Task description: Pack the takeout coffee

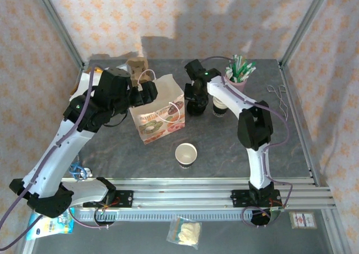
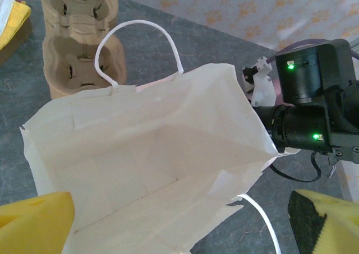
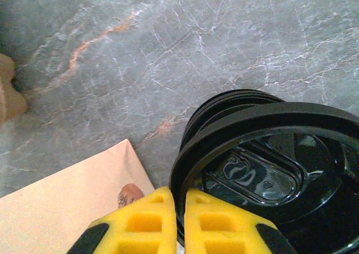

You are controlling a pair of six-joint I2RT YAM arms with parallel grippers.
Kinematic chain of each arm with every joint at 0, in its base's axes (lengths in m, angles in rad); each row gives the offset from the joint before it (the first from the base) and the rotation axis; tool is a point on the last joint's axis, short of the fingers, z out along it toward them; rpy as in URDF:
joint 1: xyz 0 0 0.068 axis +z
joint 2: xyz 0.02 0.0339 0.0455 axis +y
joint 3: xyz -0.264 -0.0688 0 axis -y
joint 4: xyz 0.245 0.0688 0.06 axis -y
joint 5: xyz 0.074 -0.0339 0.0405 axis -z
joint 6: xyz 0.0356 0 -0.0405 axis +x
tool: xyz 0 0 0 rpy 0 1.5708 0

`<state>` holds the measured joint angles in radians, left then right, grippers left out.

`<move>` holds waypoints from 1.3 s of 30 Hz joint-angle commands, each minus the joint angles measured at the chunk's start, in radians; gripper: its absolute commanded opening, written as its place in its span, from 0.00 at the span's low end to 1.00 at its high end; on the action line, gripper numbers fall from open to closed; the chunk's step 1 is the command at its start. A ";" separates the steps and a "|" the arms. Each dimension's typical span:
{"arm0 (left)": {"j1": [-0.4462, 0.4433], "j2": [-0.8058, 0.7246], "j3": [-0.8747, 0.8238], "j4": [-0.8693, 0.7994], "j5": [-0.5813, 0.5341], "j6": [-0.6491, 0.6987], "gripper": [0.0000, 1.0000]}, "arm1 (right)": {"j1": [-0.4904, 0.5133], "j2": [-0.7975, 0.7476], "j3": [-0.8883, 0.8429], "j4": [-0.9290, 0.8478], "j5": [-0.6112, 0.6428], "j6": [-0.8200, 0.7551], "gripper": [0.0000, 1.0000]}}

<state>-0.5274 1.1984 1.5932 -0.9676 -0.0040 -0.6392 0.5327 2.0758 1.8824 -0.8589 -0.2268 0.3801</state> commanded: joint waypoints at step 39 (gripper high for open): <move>-0.243 -0.377 -0.543 0.661 0.468 0.961 0.97 | -0.063 -0.802 -0.418 0.072 -0.893 -0.067 0.11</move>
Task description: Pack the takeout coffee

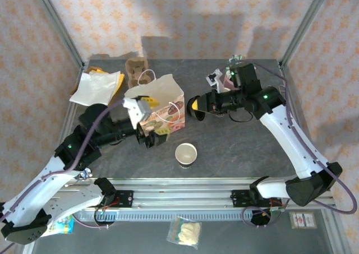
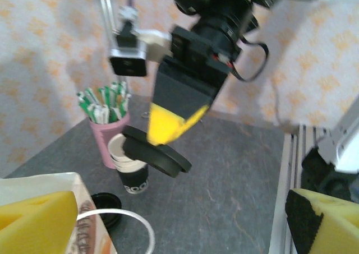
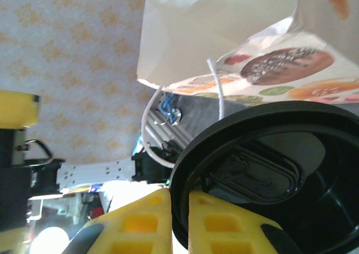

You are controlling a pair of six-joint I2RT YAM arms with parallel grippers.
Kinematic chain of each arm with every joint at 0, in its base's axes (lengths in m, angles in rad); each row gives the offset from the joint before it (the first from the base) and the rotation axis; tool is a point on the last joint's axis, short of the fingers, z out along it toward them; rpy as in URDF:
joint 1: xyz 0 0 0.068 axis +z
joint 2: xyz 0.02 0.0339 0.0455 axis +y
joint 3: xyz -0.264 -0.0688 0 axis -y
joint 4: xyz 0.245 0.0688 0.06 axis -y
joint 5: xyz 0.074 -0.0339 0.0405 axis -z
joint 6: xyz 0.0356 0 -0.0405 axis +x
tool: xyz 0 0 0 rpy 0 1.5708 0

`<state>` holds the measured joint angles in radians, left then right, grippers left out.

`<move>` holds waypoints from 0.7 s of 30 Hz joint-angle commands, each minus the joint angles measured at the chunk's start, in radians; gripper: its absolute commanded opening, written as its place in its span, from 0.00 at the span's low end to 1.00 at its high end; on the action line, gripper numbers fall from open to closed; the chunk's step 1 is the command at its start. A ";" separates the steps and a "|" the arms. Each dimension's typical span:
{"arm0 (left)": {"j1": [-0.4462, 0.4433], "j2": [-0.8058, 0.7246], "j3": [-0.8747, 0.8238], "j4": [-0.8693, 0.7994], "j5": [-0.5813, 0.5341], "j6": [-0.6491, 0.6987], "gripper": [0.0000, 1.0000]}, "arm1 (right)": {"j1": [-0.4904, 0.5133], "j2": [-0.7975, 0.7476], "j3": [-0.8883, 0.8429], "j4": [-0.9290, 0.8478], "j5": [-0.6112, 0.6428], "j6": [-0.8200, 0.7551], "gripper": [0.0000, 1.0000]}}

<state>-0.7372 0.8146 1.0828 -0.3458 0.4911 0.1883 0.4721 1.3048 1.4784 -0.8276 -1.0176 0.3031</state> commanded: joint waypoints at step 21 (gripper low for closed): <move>-0.061 0.037 -0.236 0.446 0.096 0.019 0.99 | 0.046 -0.190 -0.177 0.199 -0.256 0.210 0.08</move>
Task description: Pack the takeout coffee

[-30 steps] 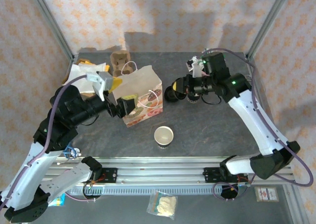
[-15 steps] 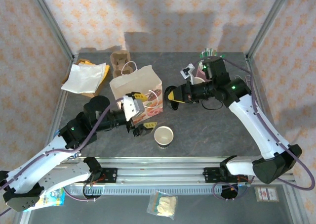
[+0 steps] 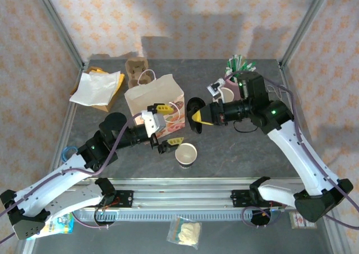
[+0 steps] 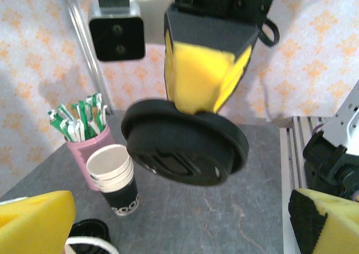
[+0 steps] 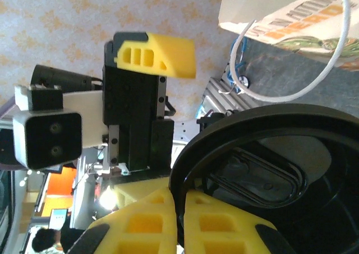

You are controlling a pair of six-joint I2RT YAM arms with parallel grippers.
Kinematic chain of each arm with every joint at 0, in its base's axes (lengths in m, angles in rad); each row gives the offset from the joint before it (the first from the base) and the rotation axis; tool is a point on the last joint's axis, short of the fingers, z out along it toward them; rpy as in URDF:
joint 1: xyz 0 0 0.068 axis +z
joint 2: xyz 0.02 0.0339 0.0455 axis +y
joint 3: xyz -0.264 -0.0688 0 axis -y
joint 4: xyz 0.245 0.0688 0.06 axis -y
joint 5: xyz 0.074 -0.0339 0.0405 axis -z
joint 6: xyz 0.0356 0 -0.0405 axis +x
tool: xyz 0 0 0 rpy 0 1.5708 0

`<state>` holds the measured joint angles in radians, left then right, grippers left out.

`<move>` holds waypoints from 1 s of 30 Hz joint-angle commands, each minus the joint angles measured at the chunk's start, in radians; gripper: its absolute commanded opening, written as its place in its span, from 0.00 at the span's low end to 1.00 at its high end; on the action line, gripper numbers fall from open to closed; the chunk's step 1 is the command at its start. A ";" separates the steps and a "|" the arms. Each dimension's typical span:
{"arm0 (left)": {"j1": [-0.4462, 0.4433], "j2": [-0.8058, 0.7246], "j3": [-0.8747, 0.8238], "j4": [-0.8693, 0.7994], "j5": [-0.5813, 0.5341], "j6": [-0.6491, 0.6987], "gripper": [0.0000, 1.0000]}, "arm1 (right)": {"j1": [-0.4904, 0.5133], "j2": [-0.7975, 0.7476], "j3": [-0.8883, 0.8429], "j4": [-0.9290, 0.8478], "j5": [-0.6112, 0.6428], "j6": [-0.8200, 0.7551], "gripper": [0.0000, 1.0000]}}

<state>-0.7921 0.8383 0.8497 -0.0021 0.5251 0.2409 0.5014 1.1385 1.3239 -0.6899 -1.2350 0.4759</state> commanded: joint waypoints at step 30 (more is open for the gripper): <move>-0.006 0.141 0.052 0.206 0.206 -0.117 0.99 | 0.105 -0.043 -0.007 0.162 -0.044 0.167 0.05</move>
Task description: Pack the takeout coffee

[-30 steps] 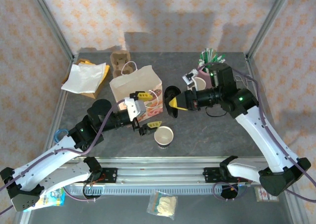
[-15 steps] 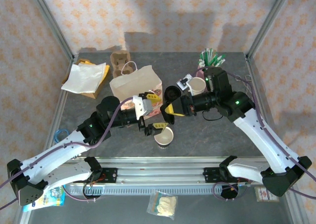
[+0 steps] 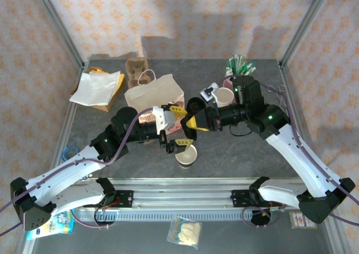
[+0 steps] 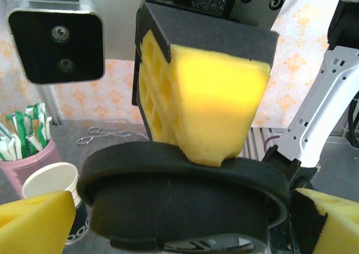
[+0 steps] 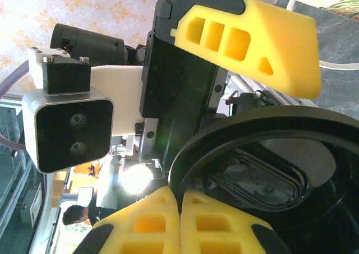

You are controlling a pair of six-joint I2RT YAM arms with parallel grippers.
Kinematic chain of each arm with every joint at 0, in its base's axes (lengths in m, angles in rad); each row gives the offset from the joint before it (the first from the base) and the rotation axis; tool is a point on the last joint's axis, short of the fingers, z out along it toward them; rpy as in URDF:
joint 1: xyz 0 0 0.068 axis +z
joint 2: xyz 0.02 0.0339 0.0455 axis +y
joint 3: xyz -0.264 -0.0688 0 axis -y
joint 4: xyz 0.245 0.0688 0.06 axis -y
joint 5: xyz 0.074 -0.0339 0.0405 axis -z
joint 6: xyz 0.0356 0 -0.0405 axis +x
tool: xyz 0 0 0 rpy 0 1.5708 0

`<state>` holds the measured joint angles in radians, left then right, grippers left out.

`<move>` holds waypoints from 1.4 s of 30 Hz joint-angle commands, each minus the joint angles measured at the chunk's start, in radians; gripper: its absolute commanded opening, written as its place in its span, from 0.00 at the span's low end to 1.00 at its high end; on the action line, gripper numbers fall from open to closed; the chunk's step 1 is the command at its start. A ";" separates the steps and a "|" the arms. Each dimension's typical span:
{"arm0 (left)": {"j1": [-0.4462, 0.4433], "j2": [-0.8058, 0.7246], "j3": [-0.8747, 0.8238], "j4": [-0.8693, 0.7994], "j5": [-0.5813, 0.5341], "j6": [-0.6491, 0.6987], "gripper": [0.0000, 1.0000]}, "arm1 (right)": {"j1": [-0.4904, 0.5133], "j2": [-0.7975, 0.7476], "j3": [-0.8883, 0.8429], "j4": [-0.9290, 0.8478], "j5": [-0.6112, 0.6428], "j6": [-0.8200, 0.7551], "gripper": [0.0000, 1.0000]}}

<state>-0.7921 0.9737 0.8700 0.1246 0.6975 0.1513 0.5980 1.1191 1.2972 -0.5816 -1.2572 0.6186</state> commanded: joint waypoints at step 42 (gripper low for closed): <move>0.003 0.003 -0.064 0.395 0.103 -0.249 0.94 | 0.041 -0.013 0.046 0.303 -0.035 0.253 0.00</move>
<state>-0.7914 1.0008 0.8036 0.4431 0.7712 -0.0757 0.6342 1.1133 1.3231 -0.3283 -1.2873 0.8680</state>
